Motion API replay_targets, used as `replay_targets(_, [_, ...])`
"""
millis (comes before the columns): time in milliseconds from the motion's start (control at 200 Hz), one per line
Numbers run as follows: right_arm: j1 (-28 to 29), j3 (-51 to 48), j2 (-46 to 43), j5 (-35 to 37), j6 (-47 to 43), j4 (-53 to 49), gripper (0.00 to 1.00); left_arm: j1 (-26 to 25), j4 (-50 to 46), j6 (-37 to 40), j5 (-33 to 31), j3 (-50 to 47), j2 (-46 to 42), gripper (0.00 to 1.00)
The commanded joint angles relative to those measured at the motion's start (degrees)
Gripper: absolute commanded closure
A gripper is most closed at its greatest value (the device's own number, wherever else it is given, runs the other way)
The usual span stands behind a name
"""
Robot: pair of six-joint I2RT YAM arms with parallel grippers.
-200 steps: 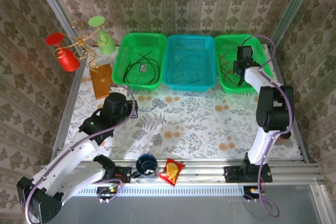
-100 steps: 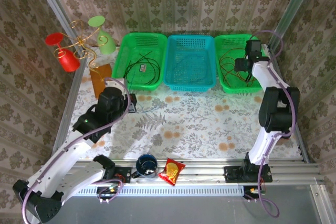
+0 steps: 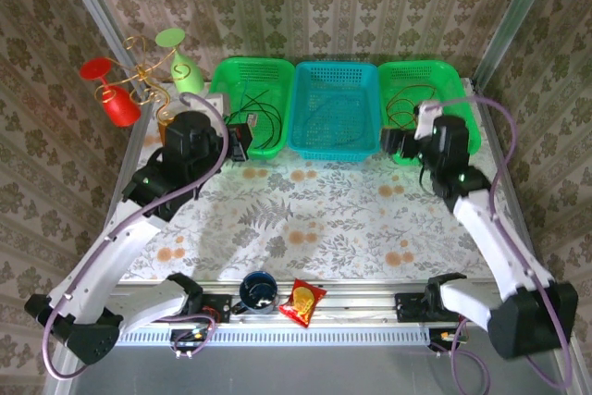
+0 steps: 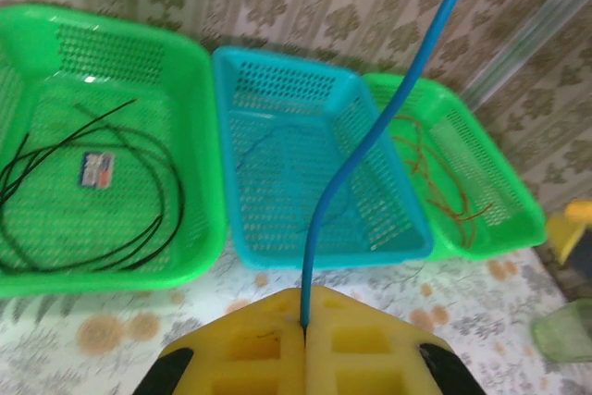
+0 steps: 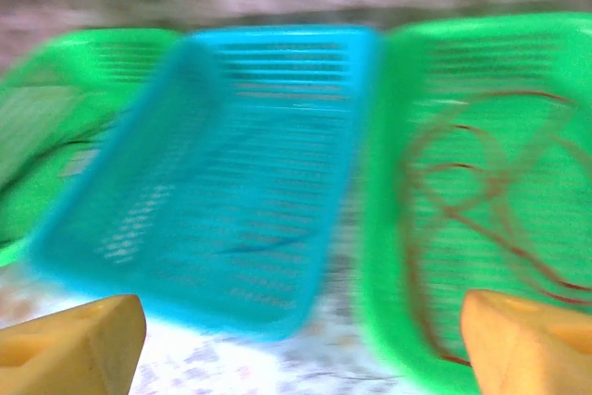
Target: Untangle the cables
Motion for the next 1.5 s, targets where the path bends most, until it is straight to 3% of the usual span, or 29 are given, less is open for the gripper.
replay_targets(0, [6.3,-5.98,-5.86,-12.61,-10.0,16.26,0.12,-0.47,-0.19,2.23,4.1,4.84,1.81,1.0])
replay_targets(95, [11.81,-6.16,-7.58,-13.79,-20.06,11.97,0.12,-0.69,-0.4,2.38,5.56,7.19,3.43,1.0])
replay_targets(330, [17.6,-0.73,-3.02,-13.31,-34.12,-1.02,0.16,-2.03,0.02,1.93,7.01,8.49,3.87,1.0])
replay_targets(505, [20.54,4.44,4.25,-18.45,-37.3,-4.87,0.25,-2.82,-0.01,0.44,8.77,8.39,2.95,1.0])
replay_targets(700, [23.64,9.23,12.09,-17.52,-41.71,-4.81,0.32,-3.87,-1.48,0.42,8.41,8.9,2.35,1.0])
replay_targets(965, [24.63,18.02,20.18,-15.92,-50.09,-13.15,0.41,-5.71,-2.25,-0.1,8.32,8.83,1.75,1.0])
replay_targets(1320, [26.68,21.39,26.32,-17.66,-50.22,-15.31,0.52,-6.38,-2.23,-0.07,7.29,8.63,1.85,1.0])
replay_targets(1375, [26.78,21.5,27.0,-17.61,-50.36,-15.0,0.56,-6.43,-2.34,0.08,7.29,8.74,1.93,1.0])
replay_targets(1495, [27.03,22.78,28.5,-16.75,-51.23,-16.05,0.84,-6.4,-2.64,0.34,7.18,8.83,1.93,1.0])
